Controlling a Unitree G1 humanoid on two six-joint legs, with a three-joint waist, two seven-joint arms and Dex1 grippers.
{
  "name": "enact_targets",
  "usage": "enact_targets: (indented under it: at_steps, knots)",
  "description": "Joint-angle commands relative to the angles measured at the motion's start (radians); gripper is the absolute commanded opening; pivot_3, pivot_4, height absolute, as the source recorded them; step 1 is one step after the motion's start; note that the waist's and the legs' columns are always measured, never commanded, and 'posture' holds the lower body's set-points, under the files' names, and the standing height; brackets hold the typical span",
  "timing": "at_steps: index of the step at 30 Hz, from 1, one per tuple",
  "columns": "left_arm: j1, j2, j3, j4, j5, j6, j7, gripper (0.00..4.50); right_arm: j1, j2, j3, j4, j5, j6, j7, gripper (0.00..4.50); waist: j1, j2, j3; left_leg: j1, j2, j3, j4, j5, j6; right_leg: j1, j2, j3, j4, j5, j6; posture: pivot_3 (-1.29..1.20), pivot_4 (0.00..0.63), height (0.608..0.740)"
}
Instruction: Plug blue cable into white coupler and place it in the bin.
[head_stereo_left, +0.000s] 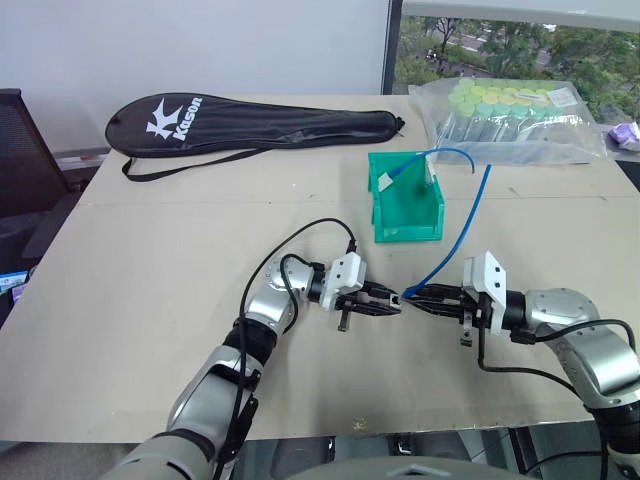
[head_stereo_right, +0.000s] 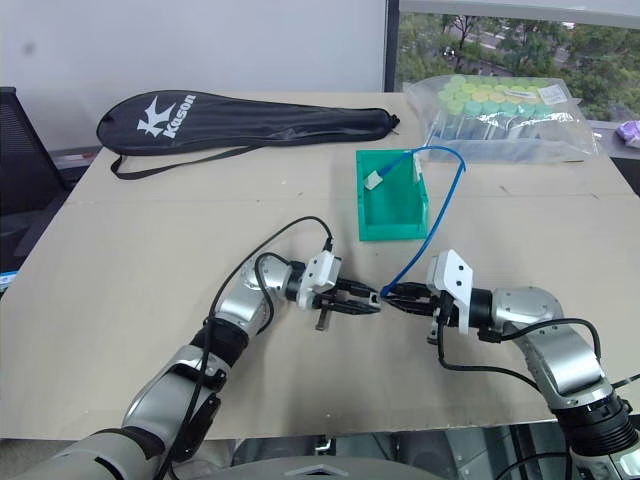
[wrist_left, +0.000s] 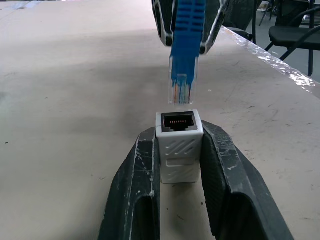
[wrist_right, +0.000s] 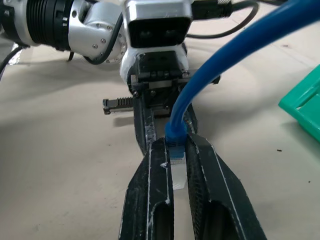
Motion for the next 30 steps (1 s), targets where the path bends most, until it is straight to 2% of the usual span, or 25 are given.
enact_targets:
  at_steps: [1,12,30]
  knots:
    - [0.010,-0.004,0.002,0.006,0.007,0.010,-0.014,0.51,0.007,0.004,0.022,-0.006,-0.041,-0.029,-0.007,0.00,0.000,0.000,0.000,0.000,0.000,0.000,0.000,0.000,0.000,0.000,0.000,0.000,0.000,0.000,0.000,0.00,0.150,0.740]
    - [0.016,-0.002,0.000,-0.014,0.010,0.027,-0.024,0.51,-0.027,-0.002,0.072,0.025,-0.110,-0.028,-0.004,0.00,0.000,0.000,-0.001,0.001,0.000,0.000,0.000,0.000,0.000,0.000,0.000,0.000,0.000,0.000,0.000,0.00,0.150,0.740]
    - [0.044,0.009,-0.008,-0.043,0.012,0.039,-0.037,0.51,-0.056,-0.031,0.037,0.027,-0.077,0.008,0.003,0.00,-0.001,0.000,-0.001,0.001,0.000,0.000,0.000,0.000,0.000,0.000,0.000,0.000,0.001,0.000,0.000,0.00,0.150,0.740]
